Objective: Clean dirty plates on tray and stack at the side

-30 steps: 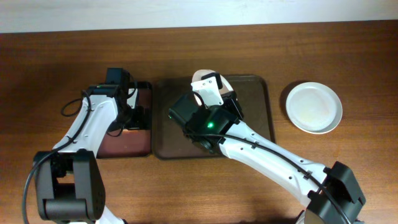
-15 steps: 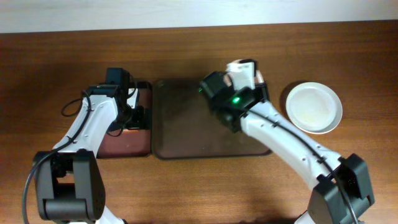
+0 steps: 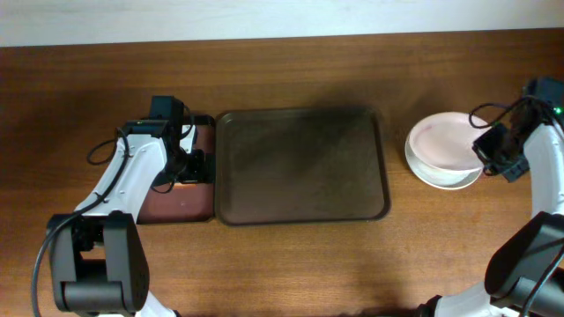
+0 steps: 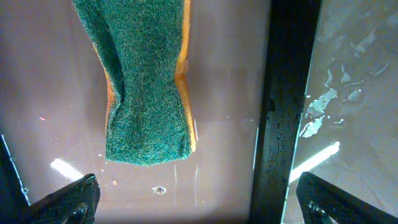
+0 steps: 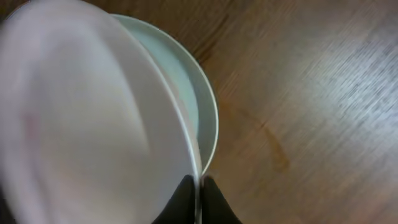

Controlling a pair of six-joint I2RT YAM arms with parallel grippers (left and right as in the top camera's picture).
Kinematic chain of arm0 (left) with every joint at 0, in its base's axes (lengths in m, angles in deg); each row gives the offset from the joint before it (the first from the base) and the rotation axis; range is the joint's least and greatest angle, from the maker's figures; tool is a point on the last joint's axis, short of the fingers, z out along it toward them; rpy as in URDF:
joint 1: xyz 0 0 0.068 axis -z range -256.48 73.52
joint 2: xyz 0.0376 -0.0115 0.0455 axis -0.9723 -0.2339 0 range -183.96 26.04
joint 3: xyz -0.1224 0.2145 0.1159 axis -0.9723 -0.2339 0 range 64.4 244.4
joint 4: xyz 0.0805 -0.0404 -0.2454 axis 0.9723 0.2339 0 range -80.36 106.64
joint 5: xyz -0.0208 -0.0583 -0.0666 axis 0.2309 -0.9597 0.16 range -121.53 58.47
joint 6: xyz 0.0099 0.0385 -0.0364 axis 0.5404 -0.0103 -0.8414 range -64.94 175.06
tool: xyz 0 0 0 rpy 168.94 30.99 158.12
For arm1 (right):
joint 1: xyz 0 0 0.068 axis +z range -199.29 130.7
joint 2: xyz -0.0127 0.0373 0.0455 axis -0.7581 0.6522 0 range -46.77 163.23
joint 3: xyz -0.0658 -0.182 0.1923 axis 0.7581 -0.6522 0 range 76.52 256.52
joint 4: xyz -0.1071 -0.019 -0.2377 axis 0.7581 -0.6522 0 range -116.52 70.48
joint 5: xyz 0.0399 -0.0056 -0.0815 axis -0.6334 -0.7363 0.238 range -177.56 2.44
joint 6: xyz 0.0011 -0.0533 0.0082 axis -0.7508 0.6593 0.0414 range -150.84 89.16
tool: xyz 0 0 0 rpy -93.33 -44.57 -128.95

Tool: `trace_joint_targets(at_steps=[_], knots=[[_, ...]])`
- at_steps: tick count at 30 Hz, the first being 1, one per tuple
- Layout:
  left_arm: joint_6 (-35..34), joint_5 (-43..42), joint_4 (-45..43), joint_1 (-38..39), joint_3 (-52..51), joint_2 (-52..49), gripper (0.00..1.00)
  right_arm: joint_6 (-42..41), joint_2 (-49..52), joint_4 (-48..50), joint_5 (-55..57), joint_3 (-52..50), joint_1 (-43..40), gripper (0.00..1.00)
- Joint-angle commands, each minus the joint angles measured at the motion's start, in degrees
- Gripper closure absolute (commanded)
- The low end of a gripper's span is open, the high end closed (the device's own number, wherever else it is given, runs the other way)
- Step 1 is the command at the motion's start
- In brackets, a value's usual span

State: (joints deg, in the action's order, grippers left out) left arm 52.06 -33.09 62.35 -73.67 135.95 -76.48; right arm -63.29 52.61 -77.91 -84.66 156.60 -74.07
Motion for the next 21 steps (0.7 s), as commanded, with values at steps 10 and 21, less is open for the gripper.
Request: trace_joint_targets(at_steps=[10, 21], knots=[[-1.01, -2.75, -0.68, -0.37, 6.78, 2.6, 0.01, 22.84, -1.18, -5.6, -24.65, -0.66, 10.54, 0.01], [-6.78, -2.54, 18.93, -2.75, 7.06, 9.49, 0.01, 22.8, -8.72, -12.81, -12.72, -0.81, 31.21, 0.01]])
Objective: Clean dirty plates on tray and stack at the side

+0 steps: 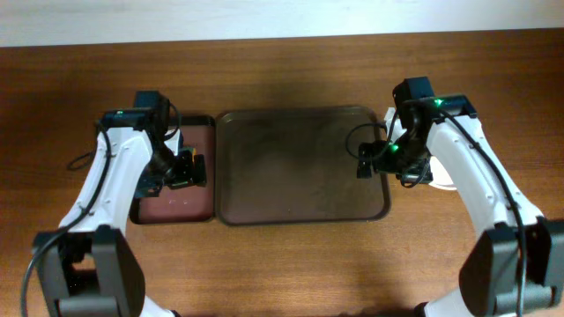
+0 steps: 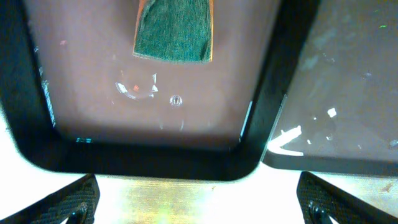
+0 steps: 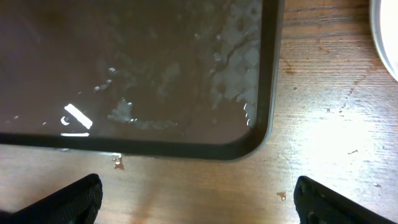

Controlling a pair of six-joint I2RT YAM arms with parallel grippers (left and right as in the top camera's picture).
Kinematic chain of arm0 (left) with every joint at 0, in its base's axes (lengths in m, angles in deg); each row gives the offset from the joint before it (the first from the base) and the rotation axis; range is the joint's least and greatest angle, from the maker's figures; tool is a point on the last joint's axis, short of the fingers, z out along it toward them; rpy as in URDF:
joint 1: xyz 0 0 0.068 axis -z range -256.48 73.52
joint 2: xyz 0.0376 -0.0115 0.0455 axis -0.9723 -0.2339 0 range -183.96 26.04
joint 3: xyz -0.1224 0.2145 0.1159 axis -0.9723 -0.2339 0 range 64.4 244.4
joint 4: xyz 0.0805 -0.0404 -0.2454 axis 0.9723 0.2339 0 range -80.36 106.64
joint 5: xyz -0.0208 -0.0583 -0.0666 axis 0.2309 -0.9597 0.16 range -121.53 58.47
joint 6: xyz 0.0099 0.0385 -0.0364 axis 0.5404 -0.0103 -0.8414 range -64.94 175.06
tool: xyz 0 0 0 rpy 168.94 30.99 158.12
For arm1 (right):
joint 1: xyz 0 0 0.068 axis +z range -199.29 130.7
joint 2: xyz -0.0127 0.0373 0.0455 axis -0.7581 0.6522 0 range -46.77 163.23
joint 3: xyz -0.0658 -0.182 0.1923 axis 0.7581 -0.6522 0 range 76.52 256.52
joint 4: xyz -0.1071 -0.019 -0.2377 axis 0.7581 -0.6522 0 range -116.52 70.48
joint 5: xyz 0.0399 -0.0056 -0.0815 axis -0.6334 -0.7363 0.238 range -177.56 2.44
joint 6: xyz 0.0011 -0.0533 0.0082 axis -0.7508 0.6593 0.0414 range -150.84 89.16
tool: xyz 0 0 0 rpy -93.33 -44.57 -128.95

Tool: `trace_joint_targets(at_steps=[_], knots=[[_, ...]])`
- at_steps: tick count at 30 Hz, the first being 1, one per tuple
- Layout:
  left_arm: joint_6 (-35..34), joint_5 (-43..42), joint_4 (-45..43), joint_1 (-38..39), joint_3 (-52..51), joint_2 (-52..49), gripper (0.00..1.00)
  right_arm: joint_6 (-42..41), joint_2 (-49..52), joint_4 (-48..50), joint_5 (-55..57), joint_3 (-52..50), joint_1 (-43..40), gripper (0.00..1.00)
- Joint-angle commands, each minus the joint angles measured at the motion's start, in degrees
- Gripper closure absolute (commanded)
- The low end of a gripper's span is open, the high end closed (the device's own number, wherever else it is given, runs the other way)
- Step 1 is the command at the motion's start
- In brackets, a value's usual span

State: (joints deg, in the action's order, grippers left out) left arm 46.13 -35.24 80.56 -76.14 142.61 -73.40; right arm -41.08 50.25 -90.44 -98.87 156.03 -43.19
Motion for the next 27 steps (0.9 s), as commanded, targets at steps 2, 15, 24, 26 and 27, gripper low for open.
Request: trace_joint_targets(at_steps=[2, 15, 24, 26, 27], knots=[[-0.74, 0.2, 0.5, -0.28, 0.09, 11.37, 0.01, 0.57, -12.96, 0.46, 2.91, -0.83, 0.26, 0.01], [-0.46, 1.09, -13.22, -0.24, -21.31, 59.39, 0.01, 0.59, -61.92, 3.13, 10.54, -18.97, 0.26, 0.01], [-0.46, 1.09, -13.22, -0.24, -21.31, 59.54, 0.01, 0.59, -61.77, 3.15, 10.51, -18.97, 0.26, 0.01], [-0.46, 1.09, -13.22, -0.24, -21.31, 59.56, 0.01, 0.59, -62.58, 3.21, 11.19, -18.97, 0.26, 0.01], [-0.46, 1.09, -13.22, -0.24, -21.31, 59.56, 0.01, 0.61, -63.47, 3.93, 11.19, -19.12, 0.26, 0.01]])
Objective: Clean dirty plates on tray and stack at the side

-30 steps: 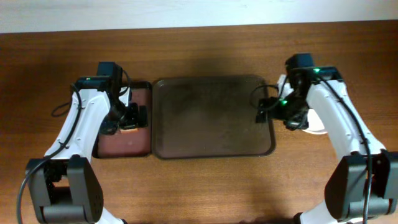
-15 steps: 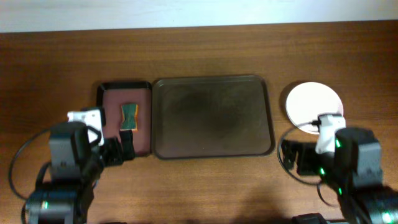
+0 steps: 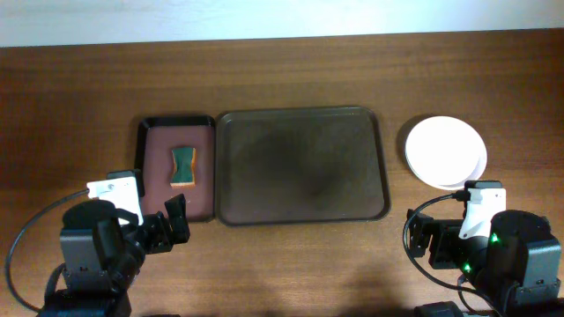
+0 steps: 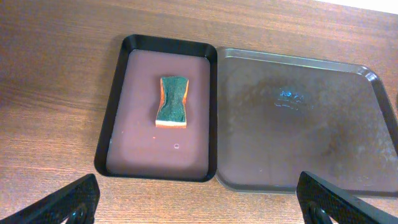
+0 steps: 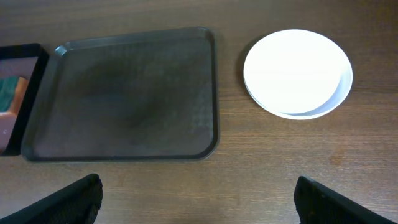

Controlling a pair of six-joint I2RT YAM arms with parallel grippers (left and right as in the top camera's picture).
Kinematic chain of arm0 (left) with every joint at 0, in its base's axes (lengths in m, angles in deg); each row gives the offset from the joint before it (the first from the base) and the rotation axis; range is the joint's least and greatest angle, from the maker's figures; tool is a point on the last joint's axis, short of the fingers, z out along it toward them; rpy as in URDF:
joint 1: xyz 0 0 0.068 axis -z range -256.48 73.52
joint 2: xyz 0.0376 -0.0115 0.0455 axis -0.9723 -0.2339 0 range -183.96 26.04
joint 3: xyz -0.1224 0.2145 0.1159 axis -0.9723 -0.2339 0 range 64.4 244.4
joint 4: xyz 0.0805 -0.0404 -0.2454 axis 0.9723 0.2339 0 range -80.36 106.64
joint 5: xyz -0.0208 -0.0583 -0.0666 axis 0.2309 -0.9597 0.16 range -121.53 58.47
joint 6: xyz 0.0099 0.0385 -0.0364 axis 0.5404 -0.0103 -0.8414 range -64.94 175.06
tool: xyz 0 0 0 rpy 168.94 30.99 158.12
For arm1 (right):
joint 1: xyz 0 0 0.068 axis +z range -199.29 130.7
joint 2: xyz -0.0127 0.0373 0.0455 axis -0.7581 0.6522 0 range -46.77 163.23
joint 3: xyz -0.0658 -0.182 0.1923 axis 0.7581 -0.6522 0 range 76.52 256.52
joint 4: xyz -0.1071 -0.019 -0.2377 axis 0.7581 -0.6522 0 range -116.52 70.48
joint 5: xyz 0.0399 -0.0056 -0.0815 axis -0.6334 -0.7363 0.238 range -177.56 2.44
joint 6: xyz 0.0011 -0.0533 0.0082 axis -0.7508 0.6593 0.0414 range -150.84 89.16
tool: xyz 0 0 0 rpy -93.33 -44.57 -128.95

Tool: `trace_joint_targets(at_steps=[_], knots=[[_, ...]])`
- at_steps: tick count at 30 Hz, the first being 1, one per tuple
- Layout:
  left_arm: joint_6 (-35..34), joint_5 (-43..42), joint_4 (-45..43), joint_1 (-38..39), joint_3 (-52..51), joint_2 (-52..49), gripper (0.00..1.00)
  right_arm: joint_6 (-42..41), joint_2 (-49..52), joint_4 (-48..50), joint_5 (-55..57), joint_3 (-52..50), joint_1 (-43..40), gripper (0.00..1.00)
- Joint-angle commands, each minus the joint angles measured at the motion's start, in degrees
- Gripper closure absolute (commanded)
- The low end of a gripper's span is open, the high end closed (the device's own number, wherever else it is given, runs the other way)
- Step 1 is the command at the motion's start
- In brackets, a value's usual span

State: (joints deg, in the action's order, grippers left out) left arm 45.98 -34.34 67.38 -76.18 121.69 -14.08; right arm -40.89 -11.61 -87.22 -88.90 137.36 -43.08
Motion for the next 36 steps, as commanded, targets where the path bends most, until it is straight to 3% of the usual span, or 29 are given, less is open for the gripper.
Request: trace_joint_targets(at_steps=[1, 3, 5, 10, 14, 18, 22, 36], knots=[[-0.31, 0.2, -0.04, -0.2, -0.39, 0.22, 0.01, 0.44, -3.54, 3.5, 2.01, -1.68, 0.15, 0.01], [-0.31, 0.2, -0.04, -0.2, -0.39, 0.22, 0.01, 2.34, -9.18, 11.61, 2.08, -6.99, 0.15, 0.01], [-0.31, 0.2, -0.04, -0.2, -0.39, 0.24, 0.01, 2.34, -20.76, 27.17, 2.08, -19.93, 0.15, 0.01], [-0.31, 0.2, -0.04, -0.2, -0.39, 0.24, 0.01, 2.32, -33.66, 48.13, 1.86, -38.56, 0.13, 0.01], [-0.31, 0.2, -0.04, -0.2, -0.39, 0.24, 0.01, 2.38, -34.97, 62.77, 1.9, -49.75, 0.13, 0.01], [-0.31, 0.2, -0.04, -0.2, -0.39, 0.24, 0.01, 8.61, -34.97, 76.39, 1.79, -60.57, 0.13, 0.01], [-0.31, 0.22, -0.04, -0.2, -0.39, 0.24, 0.01, 11.39, -34.97, 63.01, 1.62, -60.52, 0.13, 0.01], [-0.31, 0.22, -0.04, -0.2, -0.39, 0.24, 0.01, 11.32, -34.95, 63.01, 1.64, -60.52, 0.13, 0.01]])
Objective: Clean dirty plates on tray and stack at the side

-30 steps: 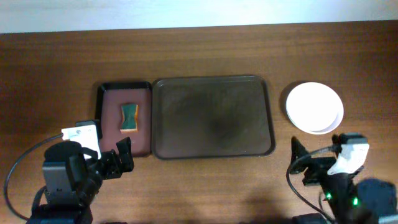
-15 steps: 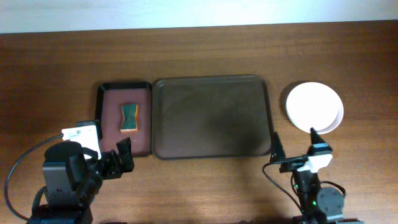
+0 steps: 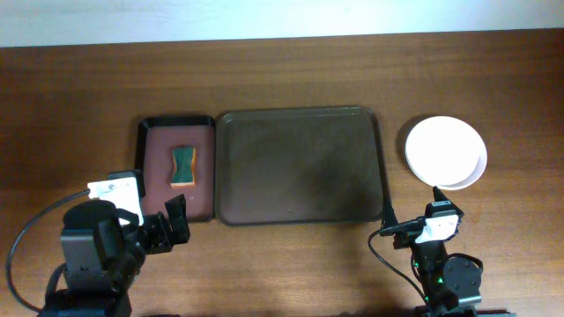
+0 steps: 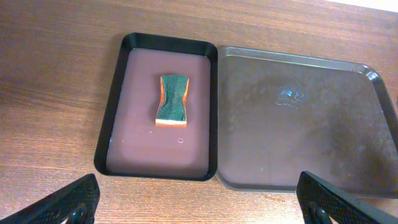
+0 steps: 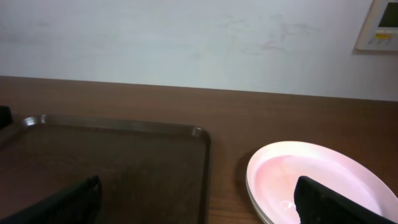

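The large dark tray holds no plates. Two white plates are stacked on the table to its right and show again, pinkish, as the plate stack. A green-and-orange sponge lies in the small black basin left of the tray. My left gripper is open, pulled back high over the near left of the table, holding nothing. My right gripper is open and low at the near right, facing level across the table with nothing between its fingers.
A white wall with a small panel stands behind the far table edge. Both folded arm bases sit at the near edge. Bare wood lies between them and the tray.
The right arm has folded down at the near right. Its camera looked down on tray and plates before and now looks level toward the wall. The left arm and all objects are unchanged.
First the left gripper hung open just above the sponge in the basin while the right was shut on a plate over the stack. Then both were open near the tray's edges, the plate left on the stack. Afterwards both were back at the near edge, and the right has folded lower.
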Controlling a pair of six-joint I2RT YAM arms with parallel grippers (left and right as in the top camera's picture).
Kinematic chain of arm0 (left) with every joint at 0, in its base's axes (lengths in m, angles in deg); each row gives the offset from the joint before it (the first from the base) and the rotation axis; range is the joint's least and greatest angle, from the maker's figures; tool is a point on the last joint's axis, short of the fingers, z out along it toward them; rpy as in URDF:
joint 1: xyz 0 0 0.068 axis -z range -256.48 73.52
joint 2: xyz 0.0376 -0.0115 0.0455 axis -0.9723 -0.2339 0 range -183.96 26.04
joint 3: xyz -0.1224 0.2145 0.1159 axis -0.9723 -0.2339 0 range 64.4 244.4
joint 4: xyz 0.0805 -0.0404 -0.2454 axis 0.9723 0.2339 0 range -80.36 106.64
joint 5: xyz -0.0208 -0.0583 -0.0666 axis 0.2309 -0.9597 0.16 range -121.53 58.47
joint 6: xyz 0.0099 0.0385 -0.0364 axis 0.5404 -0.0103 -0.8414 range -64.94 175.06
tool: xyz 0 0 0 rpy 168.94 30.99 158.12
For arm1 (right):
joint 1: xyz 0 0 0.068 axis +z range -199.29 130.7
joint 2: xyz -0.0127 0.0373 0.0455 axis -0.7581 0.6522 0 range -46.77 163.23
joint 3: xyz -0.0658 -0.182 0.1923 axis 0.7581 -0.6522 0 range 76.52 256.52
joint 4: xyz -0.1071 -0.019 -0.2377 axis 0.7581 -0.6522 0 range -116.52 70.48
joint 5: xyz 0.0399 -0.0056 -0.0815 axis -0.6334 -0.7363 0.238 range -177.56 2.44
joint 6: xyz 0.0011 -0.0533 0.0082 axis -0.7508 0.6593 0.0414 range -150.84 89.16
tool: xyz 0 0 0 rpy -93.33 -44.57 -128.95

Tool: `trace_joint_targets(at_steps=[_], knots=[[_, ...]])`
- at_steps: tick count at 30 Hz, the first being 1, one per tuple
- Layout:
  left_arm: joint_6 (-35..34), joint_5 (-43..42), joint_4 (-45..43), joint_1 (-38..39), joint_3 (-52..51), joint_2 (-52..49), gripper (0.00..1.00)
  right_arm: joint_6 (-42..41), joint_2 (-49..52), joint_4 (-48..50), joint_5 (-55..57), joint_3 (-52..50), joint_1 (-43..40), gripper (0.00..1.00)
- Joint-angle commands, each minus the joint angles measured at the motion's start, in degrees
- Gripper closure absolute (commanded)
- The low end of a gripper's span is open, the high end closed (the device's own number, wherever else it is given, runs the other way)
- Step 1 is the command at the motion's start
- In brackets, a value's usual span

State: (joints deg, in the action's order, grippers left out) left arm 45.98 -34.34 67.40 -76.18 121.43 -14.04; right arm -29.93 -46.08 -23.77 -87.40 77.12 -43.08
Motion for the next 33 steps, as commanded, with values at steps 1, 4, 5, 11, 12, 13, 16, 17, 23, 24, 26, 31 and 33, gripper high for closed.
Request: trace_joint_targets(at_steps=[1, 4, 5, 11, 12, 13, 16, 17, 23, 24, 26, 31, 33], knots=[[-0.31, 0.2, -0.07, -0.2, -0.13, 0.2, 0.0, 0.37, -0.48, -0.42, 0.13, -0.28, 0.13, 0.01], [-0.31, 0.2, -0.07, -0.2, -0.13, 0.17, 0.01, 0.37, -0.48, -0.44, 0.13, -0.28, 0.13, 0.01], [-0.31, 0.2, -0.07, -0.2, -0.13, 0.17, 0.01, 0.37, -0.48, -0.44, 0.13, -0.28, 0.13, 0.01], [-0.26, 0.28, 0.15, -0.2, -0.22, 0.98, 0.01, 0.37, -0.48, -0.42, 0.13, -0.28, 0.13, 0.01], [-0.26, 3.45, 1.27, -0.22, -0.55, 2.69, 0.0, 0.37, -0.48, -0.44, 0.11, -0.28, 0.13, 0.01], [-0.26, 3.8, 0.98, -0.28, -2.01, 4.68, 0.0, 0.37, -0.48, -0.44, 0.13, -0.28, 0.13, 0.01], [-0.26, 6.56, -4.94, -0.85, -11.41, 12.94, 0.01, 0.37, -0.48, -0.44, 0.11, -0.28, 0.13, 0.01], [-0.26, 7.19, -8.7, -0.85, -16.74, 17.09, 0.01, 0.37, -0.48, -0.42, 0.11, -0.28, 0.13, 0.02], [-0.28, 7.1, -29.51, -0.85, -39.76, 34.47, 0.01, 0.37, -0.48, -0.44, 0.13, -0.28, 0.13, 0.01], [-0.26, 7.13, -34.18, -0.85, -43.17, 36.7, 0.0, 0.37, -0.48, -0.44, 0.13, -0.28, 0.13, 0.01], [-0.24, 7.1, -44.39, -0.85, -49.18, 39.87, 0.01, 0.37, -0.48, -0.44, 0.13, -0.28, 0.13, 0.01], [10.45, 2.19, -60.81, -0.92, -56.57, 39.8, 0.01, 0.37, -0.48, -0.44, 0.13, -0.28, 0.13, 0.01], [10.43, 2.14, -56.35, -0.96, -56.57, 39.8, 0.01, 0.37, -0.48, -0.44, 0.13, -0.28, 0.13, 0.01]])
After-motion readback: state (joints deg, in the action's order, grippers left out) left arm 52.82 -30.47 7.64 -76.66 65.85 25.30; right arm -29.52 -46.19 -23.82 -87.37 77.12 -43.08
